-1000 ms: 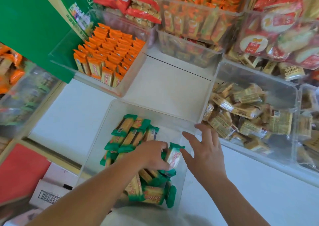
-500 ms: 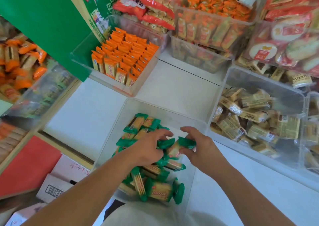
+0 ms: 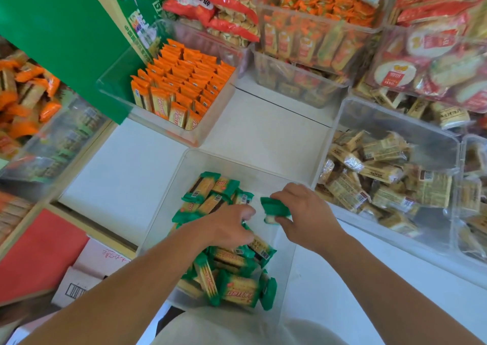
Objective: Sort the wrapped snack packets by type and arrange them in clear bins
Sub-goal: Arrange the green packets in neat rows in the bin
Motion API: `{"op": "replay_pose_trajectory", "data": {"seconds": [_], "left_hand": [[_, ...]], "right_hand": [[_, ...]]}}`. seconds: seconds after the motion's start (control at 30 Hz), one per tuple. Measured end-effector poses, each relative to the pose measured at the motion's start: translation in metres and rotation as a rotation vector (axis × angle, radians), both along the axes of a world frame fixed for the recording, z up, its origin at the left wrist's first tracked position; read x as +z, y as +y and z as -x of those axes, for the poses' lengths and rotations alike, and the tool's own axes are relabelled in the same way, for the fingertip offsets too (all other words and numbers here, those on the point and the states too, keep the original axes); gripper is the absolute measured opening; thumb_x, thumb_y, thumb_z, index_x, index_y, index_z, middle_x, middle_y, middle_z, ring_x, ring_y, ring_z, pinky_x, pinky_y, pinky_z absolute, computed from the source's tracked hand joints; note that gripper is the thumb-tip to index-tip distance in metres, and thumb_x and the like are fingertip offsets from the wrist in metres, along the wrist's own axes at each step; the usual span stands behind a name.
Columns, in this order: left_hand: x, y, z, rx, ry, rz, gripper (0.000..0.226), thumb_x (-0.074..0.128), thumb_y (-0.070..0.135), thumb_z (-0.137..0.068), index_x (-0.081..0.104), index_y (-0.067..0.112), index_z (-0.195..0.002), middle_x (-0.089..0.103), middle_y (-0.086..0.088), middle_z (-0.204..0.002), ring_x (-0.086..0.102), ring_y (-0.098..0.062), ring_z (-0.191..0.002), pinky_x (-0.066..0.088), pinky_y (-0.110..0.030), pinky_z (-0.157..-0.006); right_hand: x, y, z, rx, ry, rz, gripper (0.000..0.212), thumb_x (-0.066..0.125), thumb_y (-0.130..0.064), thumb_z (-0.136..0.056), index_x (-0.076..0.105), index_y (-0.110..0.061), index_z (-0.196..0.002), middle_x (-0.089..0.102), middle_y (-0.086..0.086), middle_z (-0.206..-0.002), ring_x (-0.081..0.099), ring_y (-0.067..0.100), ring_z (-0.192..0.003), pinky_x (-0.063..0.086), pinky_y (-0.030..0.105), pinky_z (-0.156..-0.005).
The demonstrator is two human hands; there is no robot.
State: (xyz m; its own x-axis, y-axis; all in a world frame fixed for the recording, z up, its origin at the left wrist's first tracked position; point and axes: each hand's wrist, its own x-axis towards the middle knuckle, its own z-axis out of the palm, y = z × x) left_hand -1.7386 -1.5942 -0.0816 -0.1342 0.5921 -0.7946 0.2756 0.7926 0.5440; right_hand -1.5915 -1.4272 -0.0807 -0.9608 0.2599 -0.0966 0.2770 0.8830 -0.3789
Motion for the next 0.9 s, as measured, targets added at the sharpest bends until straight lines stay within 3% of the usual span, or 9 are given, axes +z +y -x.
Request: {"op": "replay_pose_trajectory", "data": {"seconds": [0.13,0.23,0.3,0.47,0.53,0.6,0.73,0.83,0.9], "left_hand": [[0.002,0.014,-0.001,-0.126,0.067,0.108,0.056,0.056,0.04,-0.098,0.047,0.017,-0.148,0.056,-0.009,-0.143,0.069,-0.023,-0.115,0.049,-0.041,-0.108],[-0.009,0.026,-0.007,-0.404,0.254,0.083,0.069,0.064,0.045,-0.098,0.037,0.017,-0.156,0.044,-0.01,-0.157,0.049,-0.03,-0.138,0.04,-0.04,-0.114],[-0.015,0.027,-0.012,-0.549,0.3,0.066,0.069,0.071,0.043,-0.094,0.044,0.016,-0.151,0.048,-0.009,-0.152,0.049,-0.032,-0.135,0.044,-0.041,-0.107],[-0.024,0.023,-0.012,-0.636,0.453,0.03,0.03,0.076,0.039,-0.088,0.074,0.017,-0.108,0.07,-0.002,-0.109,0.065,-0.025,-0.099,0.058,-0.04,-0.086],[-0.023,0.021,-0.01,-0.618,0.467,-0.023,0.009,0.071,0.03,-0.091,0.074,0.022,-0.095,0.069,0.002,-0.105,0.062,-0.023,-0.101,0.058,-0.041,-0.087],[-0.025,0.018,-0.009,-0.597,0.435,-0.041,0.013,0.066,0.029,-0.095,0.069,0.027,-0.107,0.066,0.003,-0.113,0.058,-0.023,-0.11,0.053,-0.042,-0.091],[-0.032,0.016,-0.012,-0.612,0.344,0.02,0.064,0.066,0.034,-0.095,0.039,0.024,-0.152,0.059,-0.004,-0.136,0.055,-0.029,-0.121,0.047,-0.038,-0.093],[-0.032,0.017,-0.016,-0.434,0.345,-0.082,0.046,0.058,0.024,-0.097,0.052,0.024,-0.142,0.06,-0.001,-0.135,0.057,-0.025,-0.121,0.049,-0.037,-0.097],[-0.032,0.019,-0.012,-0.477,0.355,-0.064,0.045,0.059,0.035,-0.098,0.053,0.022,-0.141,0.055,-0.002,-0.138,0.054,-0.026,-0.124,0.048,-0.041,-0.102]], "right_hand": [[-0.005,0.0,0.008,0.014,-0.026,-0.289,0.043,0.09,-0.039,-0.064,0.071,-0.023,-0.1,0.061,-0.005,-0.088,0.059,0.022,-0.081,0.043,0.034,-0.072],[-0.013,0.001,0.006,-0.056,-0.011,-0.422,0.037,0.086,-0.039,-0.068,0.071,-0.022,-0.098,0.061,-0.004,-0.085,0.054,0.025,-0.082,0.036,0.039,-0.072],[-0.016,0.002,0.005,-0.116,0.004,-0.456,0.035,0.085,-0.037,-0.07,0.072,-0.02,-0.097,0.06,-0.001,-0.086,0.053,0.027,-0.083,0.037,0.04,-0.074],[-0.018,-0.008,0.009,-0.171,-0.04,-0.495,0.021,0.08,-0.033,-0.07,0.073,-0.022,-0.086,0.049,0.003,-0.088,0.045,0.029,-0.085,0.034,0.042,-0.074],[-0.019,-0.01,0.011,-0.206,-0.08,-0.508,0.018,0.083,-0.029,-0.069,0.074,-0.023,-0.083,0.046,0.004,-0.089,0.042,0.03,-0.086,0.033,0.043,-0.076],[-0.018,-0.012,0.014,-0.209,-0.137,-0.537,0.018,0.084,-0.024,-0.065,0.072,-0.024,-0.079,0.042,0.004,-0.09,0.039,0.03,-0.086,0.032,0.043,-0.077],[-0.015,-0.011,0.02,-0.2,-0.159,-0.561,0.026,0.087,-0.028,-0.063,0.068,-0.02,-0.079,0.043,0.006,-0.088,0.039,0.03,-0.083,0.031,0.044,-0.077],[-0.017,-0.01,0.017,-0.21,-0.107,-0.56,0.03,0.087,-0.03,-0.065,0.068,-0.018,-0.084,0.046,0.006,-0.087,0.043,0.03,-0.081,0.034,0.044,-0.076],[-0.018,-0.007,0.015,-0.214,-0.047,-0.54,0.027,0.087,-0.028,-0.066,0.067,-0.017,-0.081,0.046,0.004,-0.084,0.044,0.029,-0.079,0.036,0.043,-0.074]]}}
